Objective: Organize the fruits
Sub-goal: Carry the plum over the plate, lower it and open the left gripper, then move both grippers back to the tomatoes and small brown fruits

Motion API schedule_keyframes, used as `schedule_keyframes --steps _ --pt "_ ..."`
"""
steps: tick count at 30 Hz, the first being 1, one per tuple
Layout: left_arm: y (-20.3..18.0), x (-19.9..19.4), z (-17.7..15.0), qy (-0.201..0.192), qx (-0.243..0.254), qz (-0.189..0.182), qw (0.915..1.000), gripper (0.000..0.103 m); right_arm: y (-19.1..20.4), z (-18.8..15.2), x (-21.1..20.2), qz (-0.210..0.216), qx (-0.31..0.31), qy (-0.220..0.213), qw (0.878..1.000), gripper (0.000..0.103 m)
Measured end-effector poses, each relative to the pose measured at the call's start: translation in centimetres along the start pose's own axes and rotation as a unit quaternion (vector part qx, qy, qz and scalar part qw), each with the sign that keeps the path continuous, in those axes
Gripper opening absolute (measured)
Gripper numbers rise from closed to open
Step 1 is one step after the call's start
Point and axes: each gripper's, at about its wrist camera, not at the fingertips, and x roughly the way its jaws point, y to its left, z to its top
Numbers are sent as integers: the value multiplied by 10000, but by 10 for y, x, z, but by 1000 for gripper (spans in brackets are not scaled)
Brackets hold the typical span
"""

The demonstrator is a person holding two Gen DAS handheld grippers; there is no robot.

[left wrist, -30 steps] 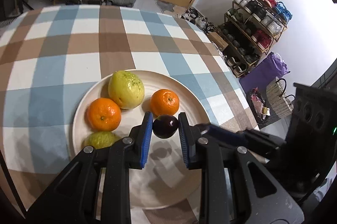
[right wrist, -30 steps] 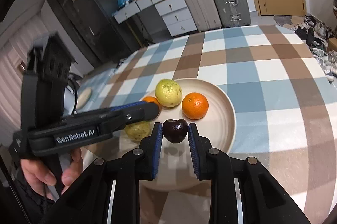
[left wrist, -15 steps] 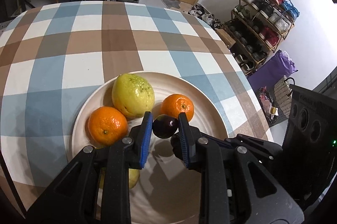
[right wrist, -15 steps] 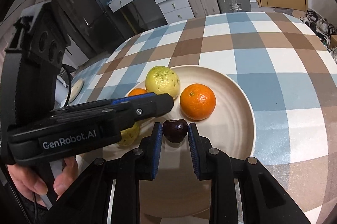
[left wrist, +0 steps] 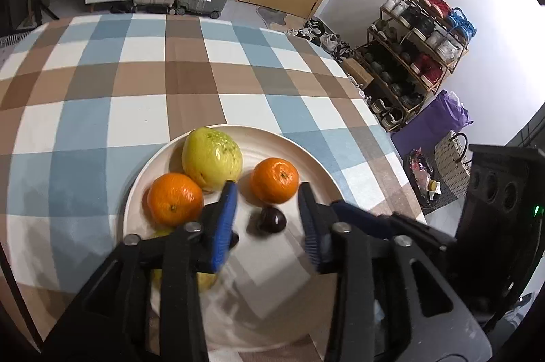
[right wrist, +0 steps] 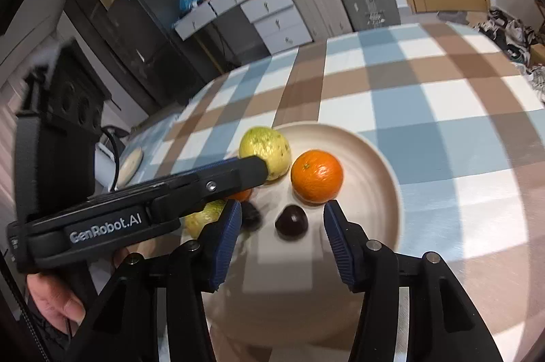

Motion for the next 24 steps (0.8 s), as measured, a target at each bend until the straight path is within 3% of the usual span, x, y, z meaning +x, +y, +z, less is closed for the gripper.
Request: schedule_keyframes --steps 3,5,8,10,16,18,20,24 --pt "-10 -27 -6 -274 170 160 9994 52 1 -1 -21 -34 13 -150 9999 57" --pt "-16 -48 -12 -488 228 246 9982 64 3 -2 -37 -125 -9 -326 9994 73" --pt "-27 -79 -24 -790 379 374 9955 78 8 -7 -60 -343 -162 -557 9977 84" --pt "-34 -97 -33 -988 483 435 9930 81 11 -13 -72 -433 -198 -617 9970 90" --pt "-53 -142 -68 -1260 685 629 9877 85 17 -34 -102 -494 -223 -694 9961 94" --pt "-57 -157 -82 -1374 661 705 9858 89 20 -42 -112 -480 -217 -741 9959 96" --pt "-62 -169 -96 -1502 645 817 9832 101 26 -49 -122 -488 -279 -789 9953 97" --pt "-70 -189 -125 -1664 639 1080 9780 102 38 -61 -145 -564 -510 -1008 9920 100"
